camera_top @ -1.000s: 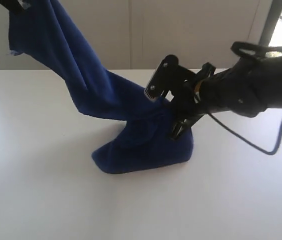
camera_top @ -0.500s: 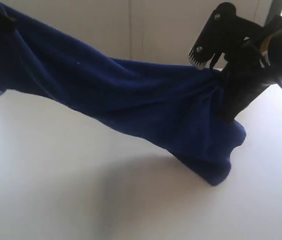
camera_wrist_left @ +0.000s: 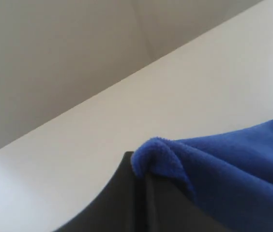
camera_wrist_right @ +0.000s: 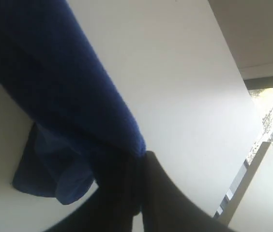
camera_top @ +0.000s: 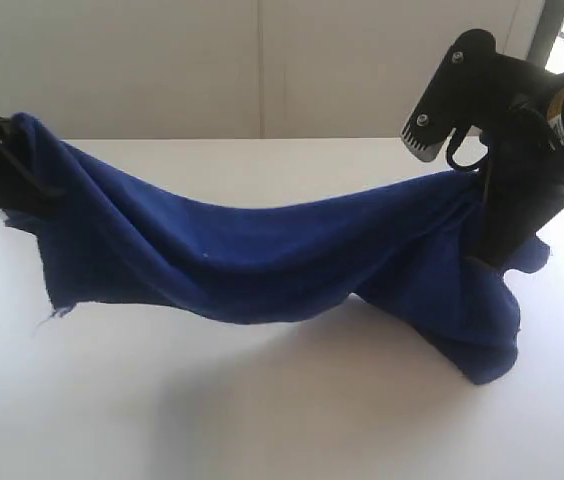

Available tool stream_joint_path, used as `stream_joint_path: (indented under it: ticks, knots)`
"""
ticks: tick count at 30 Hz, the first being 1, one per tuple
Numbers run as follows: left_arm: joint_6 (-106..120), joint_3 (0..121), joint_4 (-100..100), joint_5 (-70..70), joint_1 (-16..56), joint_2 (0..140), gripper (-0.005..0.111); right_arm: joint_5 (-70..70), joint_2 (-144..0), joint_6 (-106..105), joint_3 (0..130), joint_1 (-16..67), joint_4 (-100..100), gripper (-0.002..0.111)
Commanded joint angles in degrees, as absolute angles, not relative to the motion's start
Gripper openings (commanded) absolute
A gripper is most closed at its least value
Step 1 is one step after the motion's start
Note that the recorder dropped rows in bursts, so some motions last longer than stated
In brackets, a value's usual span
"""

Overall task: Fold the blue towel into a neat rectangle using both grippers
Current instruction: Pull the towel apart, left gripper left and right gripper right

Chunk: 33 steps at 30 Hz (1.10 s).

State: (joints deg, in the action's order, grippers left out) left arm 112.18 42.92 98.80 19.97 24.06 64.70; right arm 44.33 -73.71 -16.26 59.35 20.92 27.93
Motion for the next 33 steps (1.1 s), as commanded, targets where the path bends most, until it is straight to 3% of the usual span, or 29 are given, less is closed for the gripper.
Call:
stream_joint_path:
  ticks: [1,4,6,7,11,17,20,25,33]
  knots:
    - [109.6,41.8,99.9,-0.9,24.1,65.6,0.0,44.4,-73.2,-16.8,59.5,20.6,27.4,0.0]
    - [101.9,41.8,96.9,-10.0,24.1,66.4,0.0,44.9,-73.2,-16.8,59.5,20.6,27.4,0.0]
    - [88.5,41.9,84.4,-14.3,23.8,67.0,0.0,45.2,-73.2,-16.8,59.5,20.6,27.4,0.0]
    - [68.2,43.3,62.4,-22.2,22.1,67.9,0.0,45.8,-73.2,-16.8,59.5,20.6,27.4,0.0]
    - [34.1,49.2,21.5,-44.8,18.7,66.8,0.0,47.8,-73.0,-16.8,59.5,20.6,27.4,0.0]
    - [25.8,53.4,18.4,-68.7,18.6,62.7,0.0,61.4,-67.9,-16.8,60.2,20.6,24.5,0.0]
    - [23.8,53.4,18.1,-70.0,18.6,60.2,0.0,70.0,-64.6,-16.8,61.9,20.6,22.3,0.0]
    - [19.0,52.6,12.7,-69.5,18.6,58.3,0.0,70.0,-63.5,-16.8,63.0,20.6,22.3,0.0]
    - [17.7,46.4,10.0,-55.3,18.5,64.2,0.0,63.4,-74.2,-16.2,63.0,20.6,21.3,0.0]
